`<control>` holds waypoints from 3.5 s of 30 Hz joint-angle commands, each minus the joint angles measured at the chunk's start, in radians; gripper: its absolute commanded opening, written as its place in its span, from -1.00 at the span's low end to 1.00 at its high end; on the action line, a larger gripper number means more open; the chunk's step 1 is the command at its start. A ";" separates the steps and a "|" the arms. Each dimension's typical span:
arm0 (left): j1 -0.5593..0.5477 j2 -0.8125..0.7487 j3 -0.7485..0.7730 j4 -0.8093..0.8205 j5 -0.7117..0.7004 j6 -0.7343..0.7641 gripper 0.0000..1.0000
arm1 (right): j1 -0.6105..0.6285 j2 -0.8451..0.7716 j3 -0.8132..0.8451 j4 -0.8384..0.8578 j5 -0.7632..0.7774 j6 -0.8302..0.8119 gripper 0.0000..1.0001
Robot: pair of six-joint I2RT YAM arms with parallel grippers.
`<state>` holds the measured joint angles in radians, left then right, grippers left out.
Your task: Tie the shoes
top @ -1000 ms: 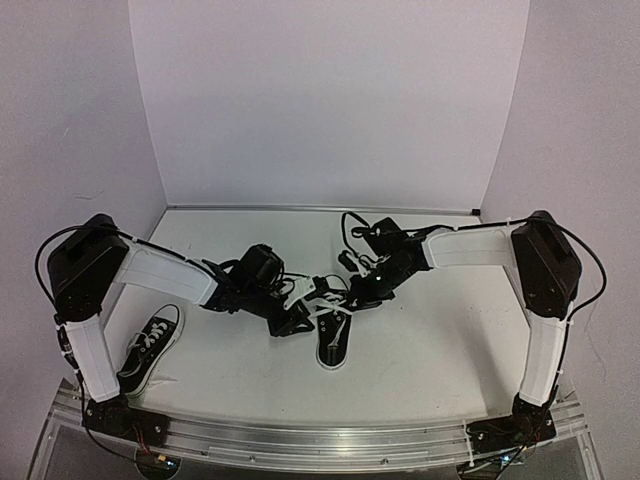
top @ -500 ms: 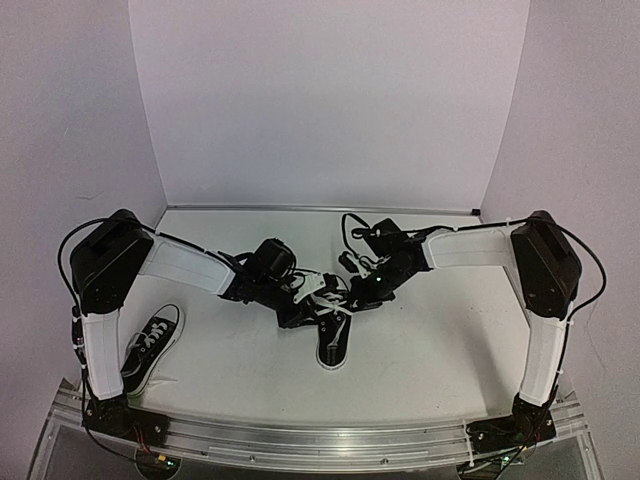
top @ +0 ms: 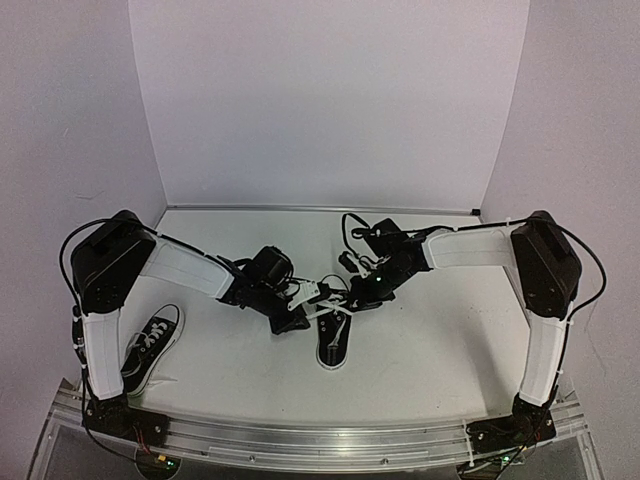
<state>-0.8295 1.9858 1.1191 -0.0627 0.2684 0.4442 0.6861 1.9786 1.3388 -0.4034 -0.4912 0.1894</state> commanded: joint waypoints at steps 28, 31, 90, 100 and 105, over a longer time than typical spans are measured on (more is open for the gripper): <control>-0.231 -0.071 0.176 -0.060 0.123 -0.022 -1.00 | 0.006 -0.014 -0.006 0.040 -0.008 0.024 -1.00; -0.246 -0.048 0.208 -0.067 0.125 -0.019 -1.00 | 0.006 -0.014 -0.006 0.041 -0.009 0.025 -1.00; -0.022 -0.111 -0.035 0.313 0.290 -0.432 -0.10 | 0.006 -0.086 -0.043 0.076 0.012 0.067 -0.59; -0.022 -0.101 -0.041 0.290 0.298 -0.426 -0.18 | 0.006 -0.051 0.007 -0.003 0.050 0.001 -0.29; -0.022 -0.099 -0.041 0.267 0.287 -0.420 -0.42 | 0.006 -0.081 -0.009 -0.015 0.043 -0.032 -0.31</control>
<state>-0.8509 1.8866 1.0527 0.2172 0.5491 0.0194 0.6861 1.9347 1.3127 -0.3863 -0.4640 0.2061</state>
